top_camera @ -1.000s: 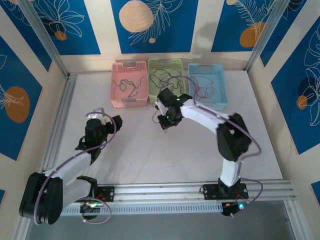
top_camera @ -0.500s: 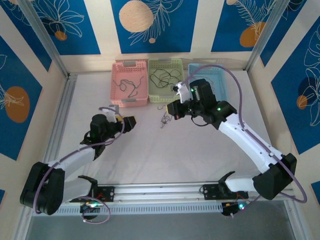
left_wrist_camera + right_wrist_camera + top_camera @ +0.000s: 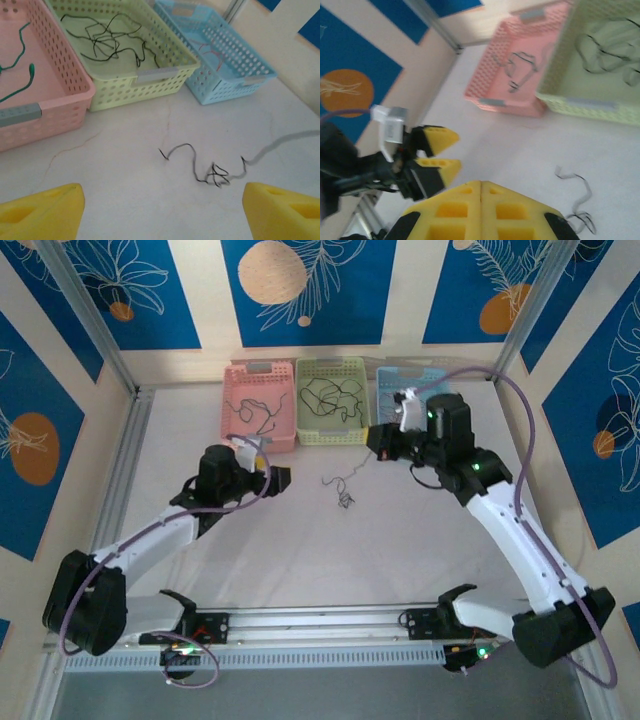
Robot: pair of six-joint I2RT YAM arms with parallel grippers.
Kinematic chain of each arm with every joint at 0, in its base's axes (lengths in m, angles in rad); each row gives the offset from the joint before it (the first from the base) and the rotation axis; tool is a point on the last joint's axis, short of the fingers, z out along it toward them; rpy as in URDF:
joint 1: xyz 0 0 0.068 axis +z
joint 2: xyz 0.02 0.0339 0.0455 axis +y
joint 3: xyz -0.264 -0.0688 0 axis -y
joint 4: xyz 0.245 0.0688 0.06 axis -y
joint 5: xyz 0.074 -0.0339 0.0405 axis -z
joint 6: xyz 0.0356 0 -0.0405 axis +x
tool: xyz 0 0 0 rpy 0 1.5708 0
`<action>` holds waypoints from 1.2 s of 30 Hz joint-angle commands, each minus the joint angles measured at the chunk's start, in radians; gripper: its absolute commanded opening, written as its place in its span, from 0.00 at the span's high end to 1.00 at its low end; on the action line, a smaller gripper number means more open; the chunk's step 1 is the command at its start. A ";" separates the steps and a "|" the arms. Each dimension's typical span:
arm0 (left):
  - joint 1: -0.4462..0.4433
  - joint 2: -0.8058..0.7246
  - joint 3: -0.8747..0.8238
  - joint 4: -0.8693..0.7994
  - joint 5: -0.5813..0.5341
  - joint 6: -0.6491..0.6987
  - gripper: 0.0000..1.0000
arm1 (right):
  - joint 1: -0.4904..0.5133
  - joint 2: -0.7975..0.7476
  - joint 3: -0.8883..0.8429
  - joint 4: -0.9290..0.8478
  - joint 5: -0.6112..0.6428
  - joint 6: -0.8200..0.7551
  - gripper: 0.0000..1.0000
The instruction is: Untangle the cables
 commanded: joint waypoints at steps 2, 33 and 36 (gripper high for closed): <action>-0.056 0.066 0.083 -0.149 -0.048 0.085 0.18 | -0.095 -0.125 -0.185 -0.084 0.070 0.048 1.00; -0.245 0.923 1.006 -0.842 -0.059 0.428 0.30 | -0.229 -0.303 -0.357 -0.150 0.101 0.007 1.00; -0.245 0.925 0.994 -0.824 -0.059 0.428 0.40 | -0.229 -0.303 -0.358 -0.150 0.097 0.007 1.00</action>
